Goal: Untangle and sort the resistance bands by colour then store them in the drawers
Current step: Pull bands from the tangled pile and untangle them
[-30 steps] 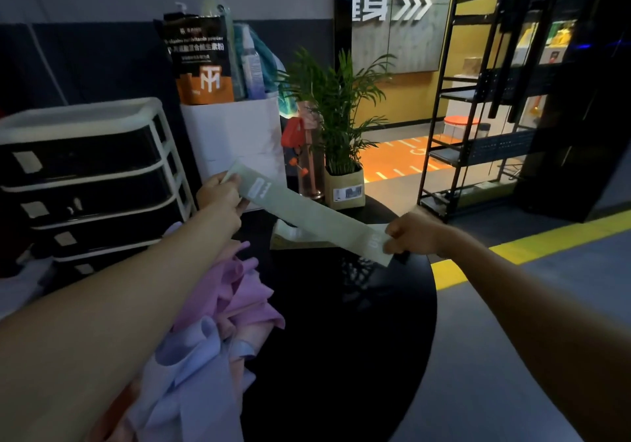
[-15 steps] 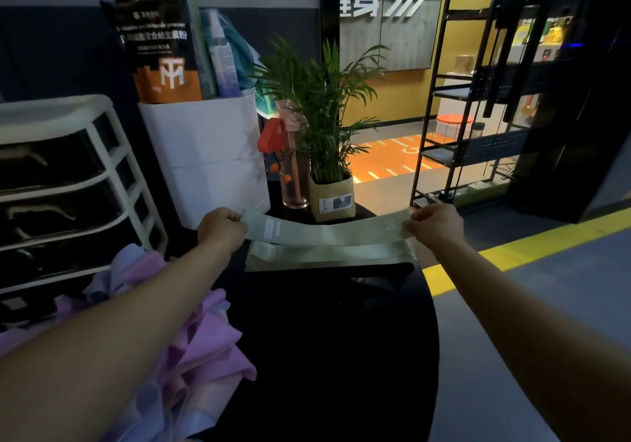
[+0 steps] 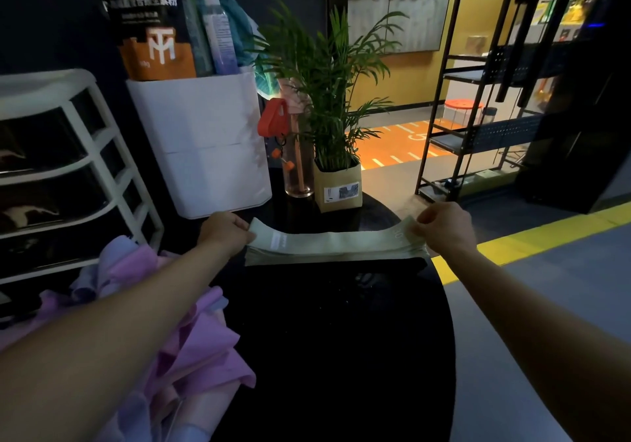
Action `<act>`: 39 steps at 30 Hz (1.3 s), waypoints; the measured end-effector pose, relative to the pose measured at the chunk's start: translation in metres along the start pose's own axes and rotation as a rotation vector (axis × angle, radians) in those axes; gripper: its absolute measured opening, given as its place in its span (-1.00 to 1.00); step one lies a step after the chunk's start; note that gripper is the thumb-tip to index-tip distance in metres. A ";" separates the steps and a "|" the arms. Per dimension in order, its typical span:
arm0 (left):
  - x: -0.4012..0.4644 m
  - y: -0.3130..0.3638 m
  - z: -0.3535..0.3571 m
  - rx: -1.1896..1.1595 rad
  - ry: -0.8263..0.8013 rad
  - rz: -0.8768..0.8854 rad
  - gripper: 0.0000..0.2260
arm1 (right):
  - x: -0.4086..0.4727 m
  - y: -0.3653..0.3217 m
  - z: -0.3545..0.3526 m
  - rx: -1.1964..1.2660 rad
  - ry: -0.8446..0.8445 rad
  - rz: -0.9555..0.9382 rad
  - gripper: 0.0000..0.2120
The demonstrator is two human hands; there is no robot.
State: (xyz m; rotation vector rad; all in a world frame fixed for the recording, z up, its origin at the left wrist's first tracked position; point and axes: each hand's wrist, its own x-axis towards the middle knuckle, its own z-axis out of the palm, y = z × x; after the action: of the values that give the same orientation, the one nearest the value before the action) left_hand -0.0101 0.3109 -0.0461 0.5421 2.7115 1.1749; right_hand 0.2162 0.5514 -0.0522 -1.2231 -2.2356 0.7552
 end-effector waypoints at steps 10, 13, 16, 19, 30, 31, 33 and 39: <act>0.016 0.000 -0.015 0.198 -0.230 0.164 -0.35 | -0.013 -0.033 0.012 -0.266 0.011 -0.328 -0.73; 0.016 -0.004 -0.017 0.282 -0.376 0.228 -0.17 | -0.020 -0.058 0.030 -0.230 -0.225 -0.515 -0.58; 0.016 -0.009 -0.011 0.269 -0.428 0.303 -0.17 | -0.017 -0.073 0.051 -0.314 -0.464 -0.548 -0.36; 0.023 -0.013 -0.009 0.260 -0.398 0.366 -0.24 | -0.009 -0.081 0.067 -0.338 -0.572 -0.516 -0.22; 0.032 -0.026 -0.005 0.230 -0.380 0.424 -0.50 | -0.004 -0.079 0.073 -0.309 -0.630 -0.531 -0.35; 0.031 -0.026 -0.005 0.236 -0.379 0.427 -0.49 | -0.005 -0.078 0.073 -0.303 -0.626 -0.533 -0.35; 0.031 -0.026 -0.005 0.241 -0.378 0.427 -0.49 | -0.005 -0.078 0.072 -0.297 -0.619 -0.539 -0.36; 0.031 -0.026 -0.003 0.195 -0.382 0.404 -0.48 | -0.005 -0.074 0.070 -0.280 -0.595 -0.520 -0.39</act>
State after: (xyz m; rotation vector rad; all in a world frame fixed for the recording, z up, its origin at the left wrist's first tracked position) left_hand -0.0465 0.3040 -0.0621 1.2473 2.4570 0.7698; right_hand 0.1296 0.4976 -0.0549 -0.4893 -3.0488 0.6625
